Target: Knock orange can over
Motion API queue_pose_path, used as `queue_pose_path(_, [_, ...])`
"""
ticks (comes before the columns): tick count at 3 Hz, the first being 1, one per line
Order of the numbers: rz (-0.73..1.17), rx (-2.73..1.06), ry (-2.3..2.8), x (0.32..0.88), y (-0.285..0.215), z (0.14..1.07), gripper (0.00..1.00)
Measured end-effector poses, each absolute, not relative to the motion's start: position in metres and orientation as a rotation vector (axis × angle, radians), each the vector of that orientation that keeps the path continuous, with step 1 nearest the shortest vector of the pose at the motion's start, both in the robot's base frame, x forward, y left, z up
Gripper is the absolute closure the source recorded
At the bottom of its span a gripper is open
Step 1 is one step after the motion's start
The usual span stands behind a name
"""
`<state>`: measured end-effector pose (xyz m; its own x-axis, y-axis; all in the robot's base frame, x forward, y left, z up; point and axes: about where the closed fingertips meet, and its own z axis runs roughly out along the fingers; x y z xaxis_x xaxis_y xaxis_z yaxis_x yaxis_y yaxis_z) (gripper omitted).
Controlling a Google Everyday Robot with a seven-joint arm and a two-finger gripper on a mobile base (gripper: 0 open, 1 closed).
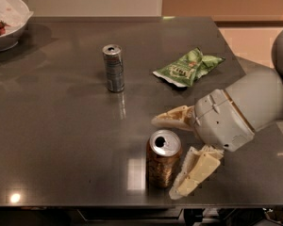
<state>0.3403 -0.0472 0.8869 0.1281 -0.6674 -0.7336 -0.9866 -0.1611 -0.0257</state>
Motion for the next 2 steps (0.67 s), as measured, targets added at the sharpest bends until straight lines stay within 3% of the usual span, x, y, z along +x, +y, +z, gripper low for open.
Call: queue_pose_path(2, [0.815, -1.88, 1.568, 0.339, -0.0455, 0.8941, 0.64])
